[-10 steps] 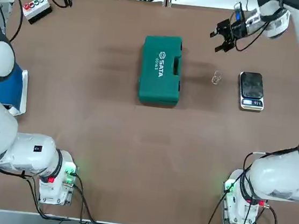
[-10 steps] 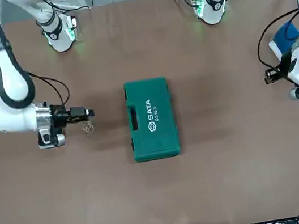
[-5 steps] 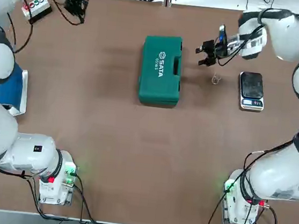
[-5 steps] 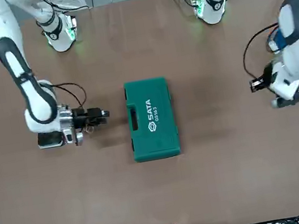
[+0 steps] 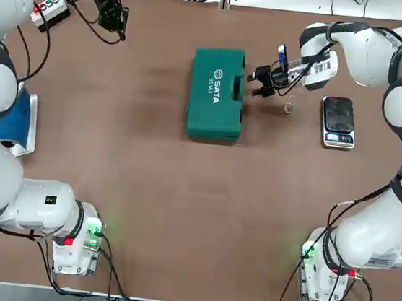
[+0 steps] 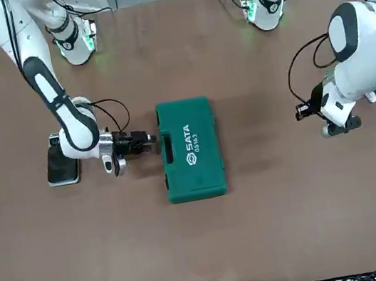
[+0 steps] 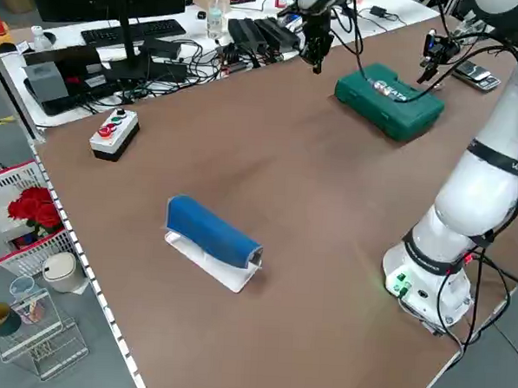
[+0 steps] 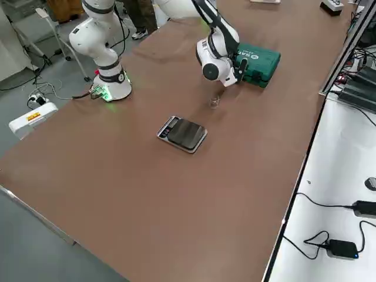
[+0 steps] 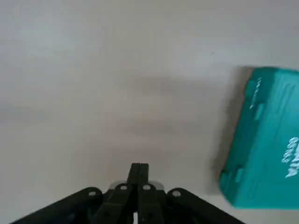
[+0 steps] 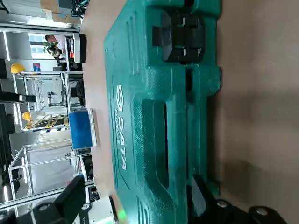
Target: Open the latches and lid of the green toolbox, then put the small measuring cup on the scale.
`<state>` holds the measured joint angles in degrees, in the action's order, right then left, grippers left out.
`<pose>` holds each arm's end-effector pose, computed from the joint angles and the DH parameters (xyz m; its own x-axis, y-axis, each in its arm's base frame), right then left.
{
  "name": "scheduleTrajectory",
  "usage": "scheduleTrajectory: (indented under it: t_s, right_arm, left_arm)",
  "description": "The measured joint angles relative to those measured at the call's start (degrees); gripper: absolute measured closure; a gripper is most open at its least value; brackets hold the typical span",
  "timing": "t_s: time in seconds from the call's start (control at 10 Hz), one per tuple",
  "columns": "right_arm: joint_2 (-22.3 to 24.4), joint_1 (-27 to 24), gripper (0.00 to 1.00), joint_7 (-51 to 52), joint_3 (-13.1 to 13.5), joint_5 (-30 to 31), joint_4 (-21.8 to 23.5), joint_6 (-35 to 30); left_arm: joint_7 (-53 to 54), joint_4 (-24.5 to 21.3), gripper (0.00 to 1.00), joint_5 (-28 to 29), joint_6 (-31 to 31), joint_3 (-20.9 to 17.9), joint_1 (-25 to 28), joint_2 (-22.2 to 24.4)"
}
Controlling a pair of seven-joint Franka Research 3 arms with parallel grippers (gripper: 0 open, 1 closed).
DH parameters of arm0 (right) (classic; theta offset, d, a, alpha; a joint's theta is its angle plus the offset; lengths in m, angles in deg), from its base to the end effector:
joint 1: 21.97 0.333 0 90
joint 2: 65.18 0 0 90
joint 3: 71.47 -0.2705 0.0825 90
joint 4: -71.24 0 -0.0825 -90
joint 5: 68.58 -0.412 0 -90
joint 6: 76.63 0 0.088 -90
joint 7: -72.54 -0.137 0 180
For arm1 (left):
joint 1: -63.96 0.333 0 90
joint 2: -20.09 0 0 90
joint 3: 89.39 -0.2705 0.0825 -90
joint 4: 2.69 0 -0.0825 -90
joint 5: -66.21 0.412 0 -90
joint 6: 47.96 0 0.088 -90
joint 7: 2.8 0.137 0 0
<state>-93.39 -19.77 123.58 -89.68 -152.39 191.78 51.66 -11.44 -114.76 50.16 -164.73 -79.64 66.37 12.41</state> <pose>0.5088 0.2601 0.1106 0.9996 0.0123 -0.0240 -0.0160 -0.4471 -0.8943 0.5912 -0.0986 0.3203 0.9841 0.1420 -0.1067 0.1647 -0.9545 0.2488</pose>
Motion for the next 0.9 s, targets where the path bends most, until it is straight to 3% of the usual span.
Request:
scheduleTrajectory:
  t_s: [0.2, 0.9]
  right_arm:
    - [-1.13, 0.04, 0.0, 0.4, -0.88, -0.44, -0.38, 1.38]
    - [-4.68, 0.82, 0.05, 0.53, -3.6, -2.0, -3.61, 6.42]
  left_arm:
    - [0.25, -2.17, 0.99, -1.32, -2.35, 0.65, -1.04, -0.38]
    - [-0.85, -2.67, 0.99, -2.49, -5.08, 1.36, -4.83, -4.51]
